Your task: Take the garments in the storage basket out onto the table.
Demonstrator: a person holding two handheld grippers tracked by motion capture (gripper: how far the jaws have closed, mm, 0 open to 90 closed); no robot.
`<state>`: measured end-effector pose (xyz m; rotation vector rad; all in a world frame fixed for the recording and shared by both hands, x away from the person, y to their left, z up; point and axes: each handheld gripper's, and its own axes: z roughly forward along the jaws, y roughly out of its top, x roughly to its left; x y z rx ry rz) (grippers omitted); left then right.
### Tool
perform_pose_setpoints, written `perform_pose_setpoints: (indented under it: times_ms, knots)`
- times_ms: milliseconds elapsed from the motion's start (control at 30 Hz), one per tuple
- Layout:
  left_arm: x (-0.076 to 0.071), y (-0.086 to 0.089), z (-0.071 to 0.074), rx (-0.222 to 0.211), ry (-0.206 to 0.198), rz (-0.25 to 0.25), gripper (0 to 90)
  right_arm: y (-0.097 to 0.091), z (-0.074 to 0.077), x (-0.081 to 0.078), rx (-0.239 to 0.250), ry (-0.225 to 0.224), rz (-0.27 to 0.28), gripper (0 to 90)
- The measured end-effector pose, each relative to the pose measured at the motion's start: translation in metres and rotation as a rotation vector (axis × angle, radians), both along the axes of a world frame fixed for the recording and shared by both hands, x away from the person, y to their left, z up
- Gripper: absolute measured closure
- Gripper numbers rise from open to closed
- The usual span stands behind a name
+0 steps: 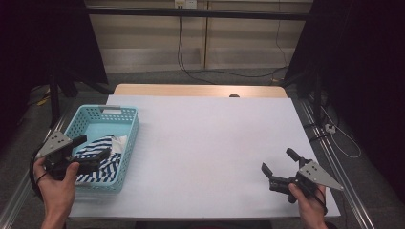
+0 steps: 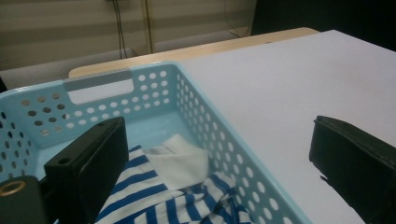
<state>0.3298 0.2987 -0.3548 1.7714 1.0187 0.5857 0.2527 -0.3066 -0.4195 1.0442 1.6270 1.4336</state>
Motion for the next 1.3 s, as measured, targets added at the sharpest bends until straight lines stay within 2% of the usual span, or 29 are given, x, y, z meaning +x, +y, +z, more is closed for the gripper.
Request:
perform_pose_setpoints:
  times_ms: [133,200,333,367,400,433,533,600,667,700,733,767,833,867,900,967,1067,1167,1200,1267,1300]
  knots:
    - [0.006,0.005,0.0,0.029,0.017,0.016,3.3,0.0,0.0,0.0,0.004,0.003,-0.001,0.0]
    - [0.01,0.009,0.001,0.04,0.039,0.022,3.1,0.001,0.0,0.001,0.002,0.003,0.003,0.0]
    - [0.02,0.014,0.003,0.038,0.127,0.033,4.0,0.003,0.0,0.002,0.008,0.009,0.008,0.0]
    - [0.026,0.017,0.003,0.071,0.175,0.026,4.0,0.003,0.0,0.003,0.004,0.007,0.008,0.0]
    - [0.028,0.018,0.003,0.072,0.203,0.024,4.4,0.003,-0.001,0.004,0.002,0.008,0.009,0.0]
    - [0.028,0.018,0.003,0.072,0.203,0.024,5.6,0.003,-0.001,0.004,0.002,0.008,0.009,0.0]
    - [0.036,0.022,0.002,0.089,0.256,0.026,7.6,0.003,-0.001,0.003,-0.004,0.008,0.014,0.0]
    - [0.04,0.023,-0.001,0.106,0.254,0.044,7.6,0.003,-0.001,0.003,0.001,0.008,0.014,0.0]
    - [0.044,0.023,-0.007,0.117,0.298,0.025,7.6,0.003,-0.001,0.003,0.001,0.009,0.013,0.0]
    - [0.044,0.023,-0.007,0.117,0.298,0.025,7.6,0.003,-0.001,0.003,-0.001,0.009,0.014,0.0]
    - [0.048,0.022,-0.011,0.151,0.322,0.025,7.6,0.003,-0.001,0.003,0.001,0.01,0.014,0.0]
    - [0.051,0.021,-0.015,0.168,0.337,0.025,7.5,0.003,-0.001,0.003,0.0,0.01,0.015,0.0]
    - [0.056,0.019,-0.019,0.183,0.38,0.007,5.6,0.003,-0.001,0.003,-0.004,0.009,0.018,0.0]
    - [0.056,0.019,-0.019,0.183,0.38,0.007,5.2,0.003,-0.001,0.003,-0.004,0.009,0.018,0.0]
    - [0.06,0.018,-0.022,0.203,0.397,-0.002,5.7,0.003,-0.001,0.003,-0.003,0.011,0.016,0.0]
    - [0.065,0.015,-0.024,0.21,0.44,-0.003,5.8,0.003,-0.001,0.003,-0.007,0.013,0.012,0.0]
    - [0.068,0.014,-0.025,0.196,0.444,0.018,8.0,0.003,-0.001,0.003,-0.007,0.01,0.012,0.0]
    - [0.073,0.013,-0.028,0.214,0.441,0.018,7.4,0.002,-0.001,0.003,-0.009,0.009,0.012,0.0]
    - [0.077,0.012,-0.032,0.264,0.457,0.004,6.6,0.003,-0.001,0.003,-0.004,0.012,0.012,0.0]
    - [0.082,0.011,-0.035,0.29,0.479,0.006,6.7,0.003,-0.001,0.003,-0.008,0.015,0.017,0.0]
    - [0.082,0.011,-0.035,0.29,0.479,0.006,7.3,0.003,-0.001,0.003,-0.01,0.019,0.015,0.0]
